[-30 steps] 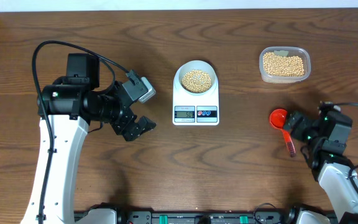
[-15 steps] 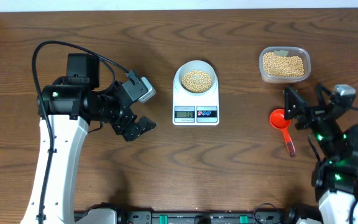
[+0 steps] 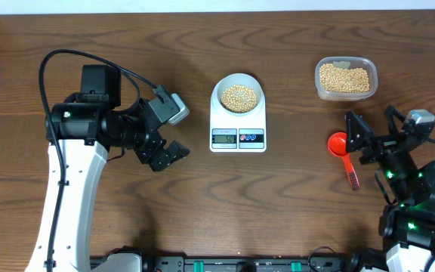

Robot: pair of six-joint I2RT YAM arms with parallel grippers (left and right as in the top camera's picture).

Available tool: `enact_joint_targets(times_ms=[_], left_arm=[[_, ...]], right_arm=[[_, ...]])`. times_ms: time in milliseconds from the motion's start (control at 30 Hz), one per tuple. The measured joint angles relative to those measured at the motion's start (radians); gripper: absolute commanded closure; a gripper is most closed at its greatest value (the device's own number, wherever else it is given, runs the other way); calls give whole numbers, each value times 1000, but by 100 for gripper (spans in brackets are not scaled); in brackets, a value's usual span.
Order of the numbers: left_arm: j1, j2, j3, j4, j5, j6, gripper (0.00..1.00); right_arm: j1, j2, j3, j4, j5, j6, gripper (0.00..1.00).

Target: Scoop item into bowl and weigh 50g on scale

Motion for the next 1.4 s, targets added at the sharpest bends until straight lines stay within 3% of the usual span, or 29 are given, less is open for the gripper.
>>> enact_joint_targets(times_ms=[300, 400, 533, 833, 1100, 1400], left_arm=[[0, 0, 0, 0, 0, 0, 5], [0, 0, 0, 1, 0, 0, 5], [0, 0, 0, 0, -1, 0, 5], [0, 0, 0, 1, 0, 0, 5], [0, 0, 0, 0, 0, 0, 5], [0, 0, 0, 0, 0, 0, 5]], right_arm=[[8, -4, 0, -10, -57, -57, 1], [83, -26, 0, -47, -28, -116, 1], [277, -141, 2, -212, 156, -195, 1], [365, -411, -18, -491, 412, -237, 1], [348, -637, -171, -457, 522, -240, 1], [272, -709, -294, -318, 548, -240, 1]])
